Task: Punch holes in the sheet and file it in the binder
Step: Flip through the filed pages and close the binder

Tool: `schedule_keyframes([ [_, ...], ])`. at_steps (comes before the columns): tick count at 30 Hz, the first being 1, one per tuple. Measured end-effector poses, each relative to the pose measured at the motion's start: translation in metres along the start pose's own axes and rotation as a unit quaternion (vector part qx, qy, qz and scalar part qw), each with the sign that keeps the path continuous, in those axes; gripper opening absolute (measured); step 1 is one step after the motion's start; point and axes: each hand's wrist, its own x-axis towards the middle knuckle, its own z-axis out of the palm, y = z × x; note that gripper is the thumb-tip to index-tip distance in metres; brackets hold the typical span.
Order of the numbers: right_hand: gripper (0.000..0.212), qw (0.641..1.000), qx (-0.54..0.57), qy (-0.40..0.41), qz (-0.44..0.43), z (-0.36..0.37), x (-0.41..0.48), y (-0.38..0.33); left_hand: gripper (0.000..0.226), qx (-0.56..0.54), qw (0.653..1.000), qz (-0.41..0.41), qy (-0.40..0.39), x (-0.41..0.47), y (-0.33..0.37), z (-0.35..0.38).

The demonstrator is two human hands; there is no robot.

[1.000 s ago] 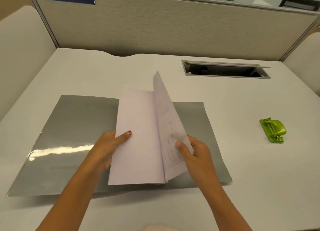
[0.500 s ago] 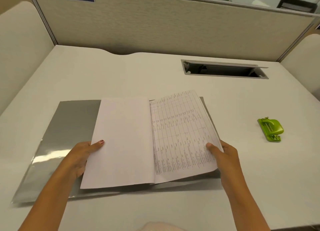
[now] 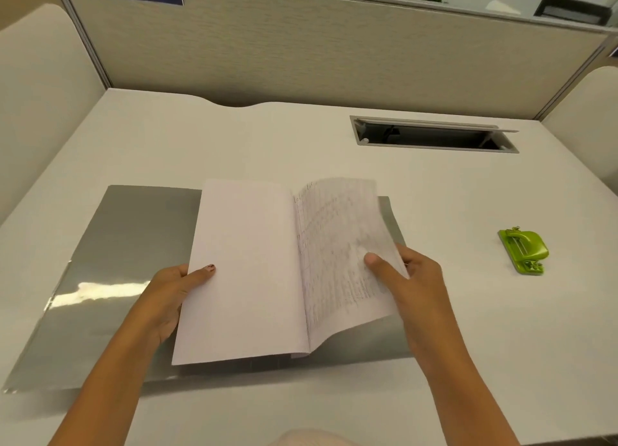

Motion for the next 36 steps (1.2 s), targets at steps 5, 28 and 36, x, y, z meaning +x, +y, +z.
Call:
schedule_keyframes([
  [5, 0.015, 0.991, -0.069, -0.089, -0.069, 0.045, -0.009, -0.012, 0.031, 0.017, 0.999, 0.036, -0.002, -0.003, 0.008, 0.012],
  [28, 0.032, 0.968, -0.209, -0.09, -0.105, 0.087, 0.041, 0.052, 0.018, 0.05, 0.996, 0.053, 0.045, -0.002, 0.005, 0.007],
  [36, 0.059, 0.862, -0.472, -0.092, -0.163, 0.055, 0.075, 0.131, 0.02, 0.051, 0.997, 0.042, 0.043, 0.007, 0.001, -0.011],
])
